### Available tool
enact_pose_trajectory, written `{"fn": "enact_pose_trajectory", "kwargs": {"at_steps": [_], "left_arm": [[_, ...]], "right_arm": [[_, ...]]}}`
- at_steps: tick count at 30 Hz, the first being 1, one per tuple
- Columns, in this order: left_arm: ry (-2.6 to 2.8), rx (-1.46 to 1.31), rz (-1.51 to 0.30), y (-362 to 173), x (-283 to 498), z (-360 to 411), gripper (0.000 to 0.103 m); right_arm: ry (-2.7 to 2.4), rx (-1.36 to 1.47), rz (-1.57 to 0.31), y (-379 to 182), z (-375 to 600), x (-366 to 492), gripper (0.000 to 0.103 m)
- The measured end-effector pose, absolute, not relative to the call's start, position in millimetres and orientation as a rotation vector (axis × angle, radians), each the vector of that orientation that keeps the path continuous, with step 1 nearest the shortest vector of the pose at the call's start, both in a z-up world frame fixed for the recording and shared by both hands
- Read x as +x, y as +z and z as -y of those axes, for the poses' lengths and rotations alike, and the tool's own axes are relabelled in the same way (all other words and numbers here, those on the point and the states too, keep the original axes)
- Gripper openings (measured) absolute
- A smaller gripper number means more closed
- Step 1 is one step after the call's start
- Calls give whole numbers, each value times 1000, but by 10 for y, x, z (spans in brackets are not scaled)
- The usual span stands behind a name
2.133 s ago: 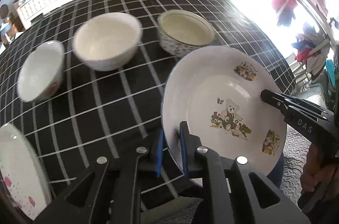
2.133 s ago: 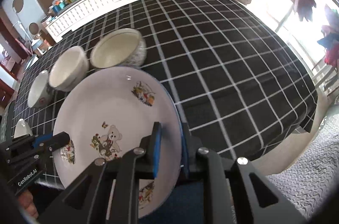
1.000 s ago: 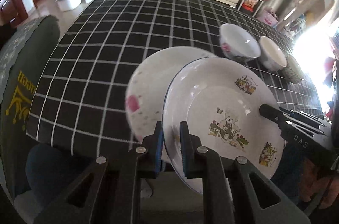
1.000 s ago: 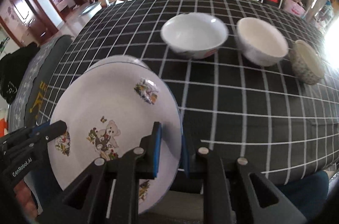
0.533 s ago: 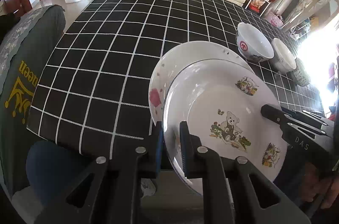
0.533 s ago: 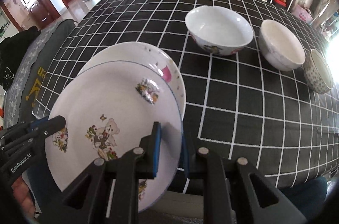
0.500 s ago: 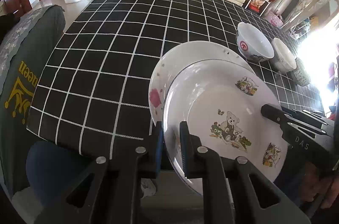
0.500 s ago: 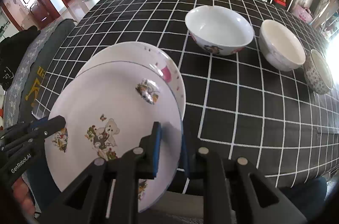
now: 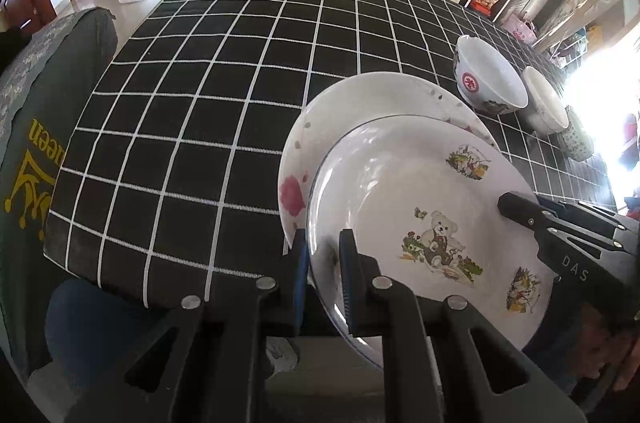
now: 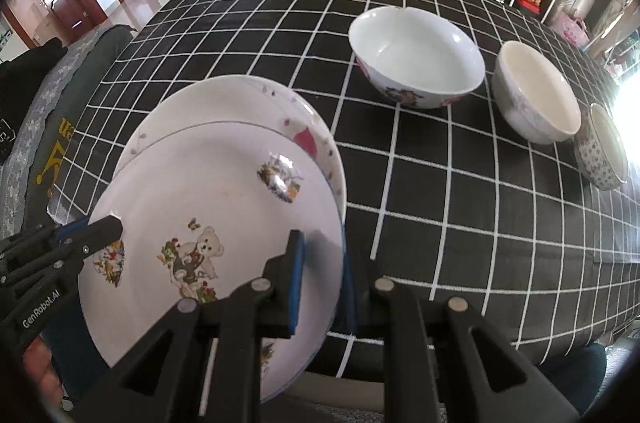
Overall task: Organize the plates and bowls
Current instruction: 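Lift the bear-print plate with the left gripper and carry it over the plate stack, then lower the bear-print plate onto the stack and open the left gripper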
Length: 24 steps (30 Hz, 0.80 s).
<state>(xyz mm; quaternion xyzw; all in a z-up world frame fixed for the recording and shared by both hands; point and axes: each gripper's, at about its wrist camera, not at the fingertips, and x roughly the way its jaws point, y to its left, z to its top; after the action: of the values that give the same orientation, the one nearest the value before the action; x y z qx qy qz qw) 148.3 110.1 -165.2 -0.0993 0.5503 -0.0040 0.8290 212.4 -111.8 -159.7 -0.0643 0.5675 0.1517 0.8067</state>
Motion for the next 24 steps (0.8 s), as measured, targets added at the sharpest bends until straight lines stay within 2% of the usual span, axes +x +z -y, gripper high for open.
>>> {"fn": "enact_pose_trajectory", "kwargs": {"at_steps": [16, 17, 24], "left_arm": [[7, -181, -1173, -1710, 1682, -1099, 13], [3, -167, -1176, -1712, 1687, -1084, 17], [-10, -151, -1193, -1696, 1702, -1045, 24]], "right_arm": [[323, -170, -1240, -1692, 1034, 2283, 26], [326, -184, -1242, -1703, 1019, 2293, 26], [338, -169, -1266, -1725, 1013, 2361, 28]]}}
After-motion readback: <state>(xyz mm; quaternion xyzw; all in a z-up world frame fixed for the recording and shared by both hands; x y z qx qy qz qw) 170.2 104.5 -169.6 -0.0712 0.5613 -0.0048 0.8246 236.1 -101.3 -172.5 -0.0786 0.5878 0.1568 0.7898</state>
